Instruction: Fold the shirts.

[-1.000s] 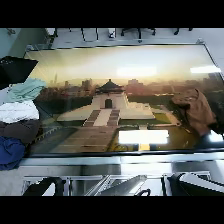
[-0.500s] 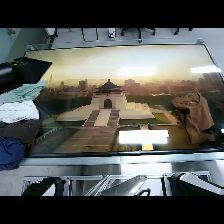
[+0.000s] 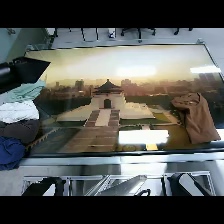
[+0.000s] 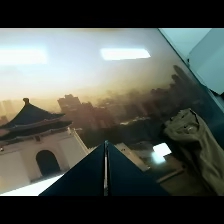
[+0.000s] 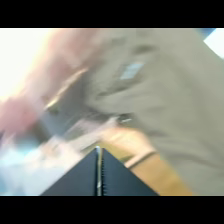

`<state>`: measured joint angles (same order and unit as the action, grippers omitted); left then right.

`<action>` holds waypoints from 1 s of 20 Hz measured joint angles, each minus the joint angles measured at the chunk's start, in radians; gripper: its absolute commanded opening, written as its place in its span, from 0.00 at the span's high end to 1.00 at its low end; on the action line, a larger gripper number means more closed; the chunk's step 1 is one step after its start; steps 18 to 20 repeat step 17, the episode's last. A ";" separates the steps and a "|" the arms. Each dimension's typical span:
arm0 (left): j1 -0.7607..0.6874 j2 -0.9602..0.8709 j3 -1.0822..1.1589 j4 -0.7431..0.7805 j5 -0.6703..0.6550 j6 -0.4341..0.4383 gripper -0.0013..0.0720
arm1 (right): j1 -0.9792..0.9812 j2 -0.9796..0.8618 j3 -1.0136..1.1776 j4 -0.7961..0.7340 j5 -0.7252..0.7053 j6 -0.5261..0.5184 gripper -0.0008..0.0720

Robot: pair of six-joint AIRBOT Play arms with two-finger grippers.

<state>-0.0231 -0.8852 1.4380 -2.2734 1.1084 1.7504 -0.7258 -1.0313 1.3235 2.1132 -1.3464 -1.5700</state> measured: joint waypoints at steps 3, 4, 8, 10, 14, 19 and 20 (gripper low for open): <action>-0.011 0.054 -0.099 0.003 0.022 -0.018 0.96 | 0.255 0.058 0.003 0.003 0.024 -0.017 0.96; -0.025 0.075 -0.144 0.003 0.023 -0.022 0.96 | 0.352 0.084 -0.013 -0.013 0.044 -0.018 0.96; -0.126 0.158 -0.351 0.005 0.004 -0.040 0.96 | 0.684 0.191 -0.153 -0.115 0.155 0.021 0.96; -0.173 0.184 -0.426 0.005 -0.017 -0.056 0.96 | 0.785 0.220 -0.212 -0.151 0.201 0.037 0.96; -0.244 0.206 -0.490 0.005 -0.055 -0.074 0.96 | 0.872 0.235 -0.262 -0.142 0.183 0.054 0.96; -0.273 0.211 -0.505 0.004 -0.079 -0.079 0.96 | 0.892 0.237 -0.274 -0.124 0.160 0.059 0.96; -0.273 0.211 -0.505 0.004 -0.079 -0.079 0.96 | 0.892 0.237 -0.274 -0.124 0.160 0.059 0.96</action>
